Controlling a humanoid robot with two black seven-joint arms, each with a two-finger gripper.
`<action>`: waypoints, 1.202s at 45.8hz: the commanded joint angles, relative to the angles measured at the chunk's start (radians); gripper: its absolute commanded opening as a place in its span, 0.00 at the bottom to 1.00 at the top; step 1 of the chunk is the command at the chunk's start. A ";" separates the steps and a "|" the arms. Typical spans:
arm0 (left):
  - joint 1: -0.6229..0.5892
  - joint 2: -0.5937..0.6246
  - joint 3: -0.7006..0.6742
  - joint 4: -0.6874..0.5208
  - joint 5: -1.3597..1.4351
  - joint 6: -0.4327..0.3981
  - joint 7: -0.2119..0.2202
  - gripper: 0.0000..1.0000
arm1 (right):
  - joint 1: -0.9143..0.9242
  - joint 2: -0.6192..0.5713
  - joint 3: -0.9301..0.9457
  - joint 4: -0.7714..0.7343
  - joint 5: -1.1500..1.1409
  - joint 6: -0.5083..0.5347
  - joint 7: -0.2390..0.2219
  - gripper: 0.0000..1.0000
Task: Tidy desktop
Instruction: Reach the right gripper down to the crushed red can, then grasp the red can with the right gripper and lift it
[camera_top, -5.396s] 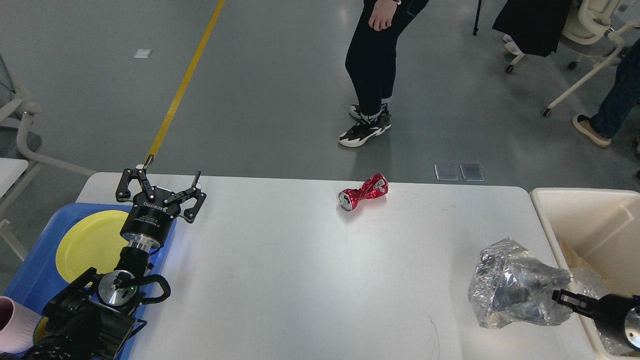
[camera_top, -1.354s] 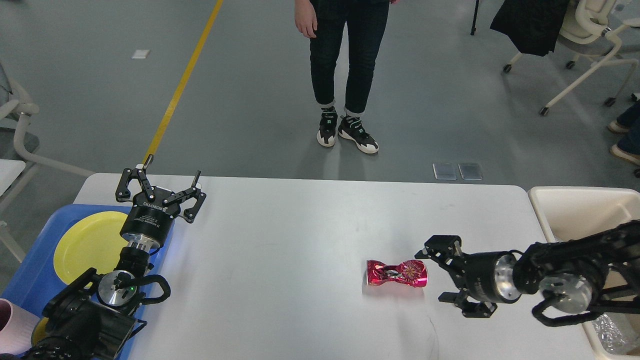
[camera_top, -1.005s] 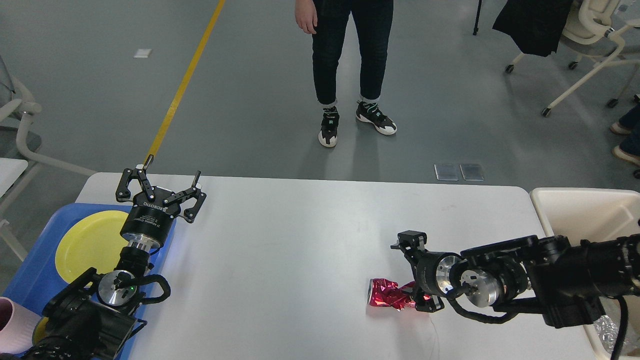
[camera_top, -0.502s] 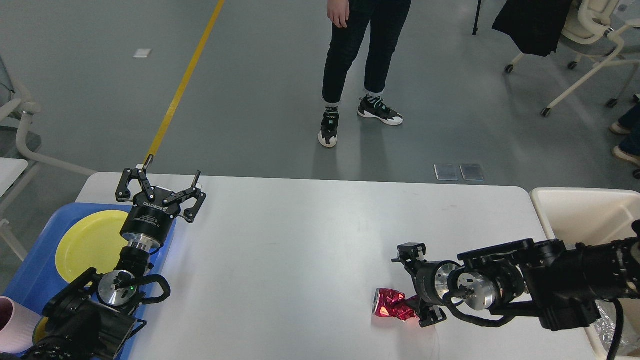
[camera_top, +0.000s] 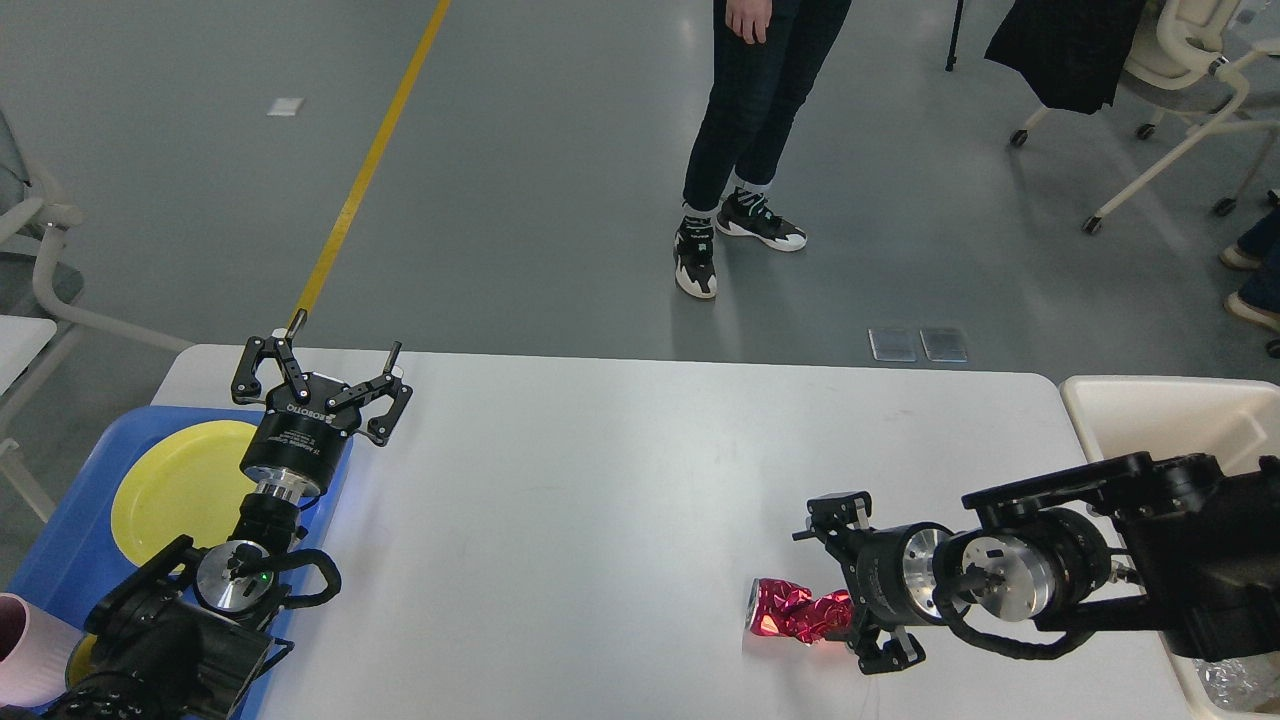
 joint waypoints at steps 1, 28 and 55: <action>0.000 0.000 0.000 0.000 -0.001 0.001 0.000 1.00 | -0.019 0.040 -0.001 0.052 0.000 -0.065 -0.005 1.00; 0.000 0.000 0.000 0.000 0.001 0.000 0.000 1.00 | -0.197 0.186 0.055 -0.293 0.001 -0.160 0.003 1.00; 0.000 0.000 0.000 0.000 -0.001 0.000 0.000 1.00 | -0.205 0.201 0.090 -0.252 -0.010 -0.209 0.003 0.00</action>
